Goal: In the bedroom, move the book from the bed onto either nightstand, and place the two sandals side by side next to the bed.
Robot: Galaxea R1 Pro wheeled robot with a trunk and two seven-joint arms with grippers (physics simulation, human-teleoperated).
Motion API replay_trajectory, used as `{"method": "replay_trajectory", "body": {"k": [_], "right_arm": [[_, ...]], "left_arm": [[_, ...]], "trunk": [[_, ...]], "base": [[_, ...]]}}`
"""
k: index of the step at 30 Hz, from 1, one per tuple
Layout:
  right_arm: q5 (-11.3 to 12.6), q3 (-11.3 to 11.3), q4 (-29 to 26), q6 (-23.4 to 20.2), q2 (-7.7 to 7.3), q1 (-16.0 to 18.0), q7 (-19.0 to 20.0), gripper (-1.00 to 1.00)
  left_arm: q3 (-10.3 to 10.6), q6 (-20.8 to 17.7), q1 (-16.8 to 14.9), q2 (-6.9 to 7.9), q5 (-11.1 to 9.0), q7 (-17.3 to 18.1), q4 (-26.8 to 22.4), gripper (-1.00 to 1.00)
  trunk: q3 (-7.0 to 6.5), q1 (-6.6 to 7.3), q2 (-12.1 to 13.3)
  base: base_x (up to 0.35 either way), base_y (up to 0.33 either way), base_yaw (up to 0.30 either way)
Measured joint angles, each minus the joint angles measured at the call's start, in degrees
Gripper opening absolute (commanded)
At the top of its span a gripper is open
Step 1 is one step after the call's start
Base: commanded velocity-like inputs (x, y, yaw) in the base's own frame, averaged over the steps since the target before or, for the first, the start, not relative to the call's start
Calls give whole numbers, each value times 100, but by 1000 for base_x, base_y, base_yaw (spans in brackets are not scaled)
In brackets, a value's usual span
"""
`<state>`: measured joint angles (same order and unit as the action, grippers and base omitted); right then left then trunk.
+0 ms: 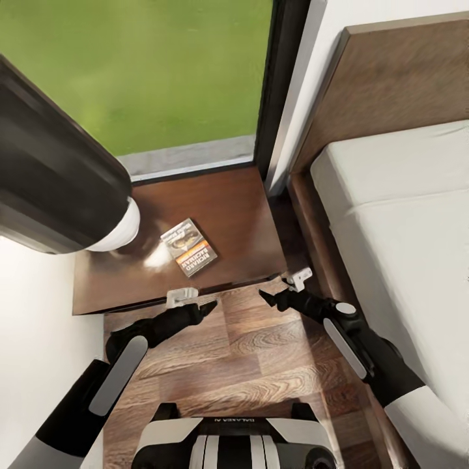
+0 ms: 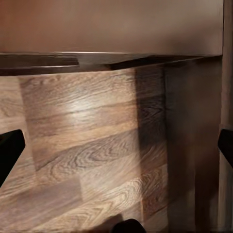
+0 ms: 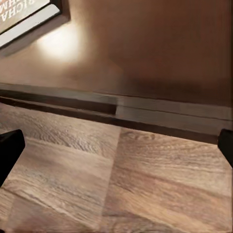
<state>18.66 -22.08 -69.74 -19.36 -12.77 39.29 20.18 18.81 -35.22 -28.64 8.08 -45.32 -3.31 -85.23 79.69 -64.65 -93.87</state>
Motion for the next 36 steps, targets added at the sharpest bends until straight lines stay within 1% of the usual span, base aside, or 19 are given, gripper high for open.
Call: {"method": "replay_trajectory", "body": {"k": [2,4,5,6,7,8,9,10,13,14,15,19,26,28,32,33,34,35,36], "right_arm": [[-2,-3,297,36,13,-7,-10,100],[-1,-5,458,82,25,-9,-12,100],[-3,-8,605,162,38,-10,-14,100],[0,-13,875,404,55,-11,-17,100],[2,-32,1486,1036,66,-13,-12,100],[15,-34,1576,1097,68,-11,-9,100],[20,-35,1616,1134,69,-11,-6,100],[59,-37,1877,1238,69,-12,2,100],[67,-38,1926,1234,73,-11,0,100],[66,-42,2085,1220,77,-13,-9,100],[68,-44,2163,1218,78,-13,-11,100],[68,-44,2443,1222,79,-17,-3,100],[69,-39,2806,1251,80,-14,4,100],[67,-34,3002,1264,80,-16,7,100],[47,-34,3198,1281,80,-17,10,100],[-12,-91,3418,1264,79,-17,-13,100],[-12,-115,3445,1255,80,-15,-23,100],[-10,-235,3523,1230,80,-14,-90,100],[-3,-298,3595,1226,80,-16,-130,100]], "left_arm": [[1,12,63,13,7,-61,78,100],[5,18,86,13,7,-82,141,100],[14,24,108,9,7,-99,229,100],[72,93,141,-4,15,-117,511,100],[515,929,168,-23,-5,-109,1382,100],[599,1040,167,-28,5,-107,1658,100],[650,1112,167,-33,2,-105,1754,100],[876,1376,173,-33,-14,-106,2185,100],[892,1395,175,-21,-21,-101,2316,100],[897,1403,179,-35,-8,-107,2639,100],[899,1405,178,-37,-9,-106,2715,100],[912,1396,183,-33,-13,-100,2816,100],[1070,1397,247,-32,-13,-111,2960,100],[1099,1397,255,-39,-8,-114,3130,100],[1110,1398,256,-44,-6,-119,3302,100],[1110,1415,257,-55,7,-128,3559,100],[1110,1423,256,-57,5,-128,3603,100],[1108,1439,257,-54,5,-130,3736,100],[1107,1446,257,-53,4,-127,3815,100]], "trunk": [[-36,44,80],[-72,88,160],[-90,110,201],[-107,132,241],[-124,154,281],[-143,176,321],[-162,198,361],[-179,219,401],[-233,286,522],[-250,307,562],[-267,329,602],[-333,417,762],[-445,571,1043],[-477,615,1123],[-545,703,1284],[-562,725,1324],[-580,747,1364],[-598,769,1404],[-616,791,1444]], "base": [[0,0,0],[0,0,0],[0,0,0],[0,0,0],[0,0,0],[0,0,0],[0,0,0],[0,0,0],[0,0,37],[0,0,160],[0,0,190],[0,0,226],[0,0,241],[0,0,184],[0,0,66],[0,0,9],[0,0,4],[0,0,2],[0,0,2]]}}
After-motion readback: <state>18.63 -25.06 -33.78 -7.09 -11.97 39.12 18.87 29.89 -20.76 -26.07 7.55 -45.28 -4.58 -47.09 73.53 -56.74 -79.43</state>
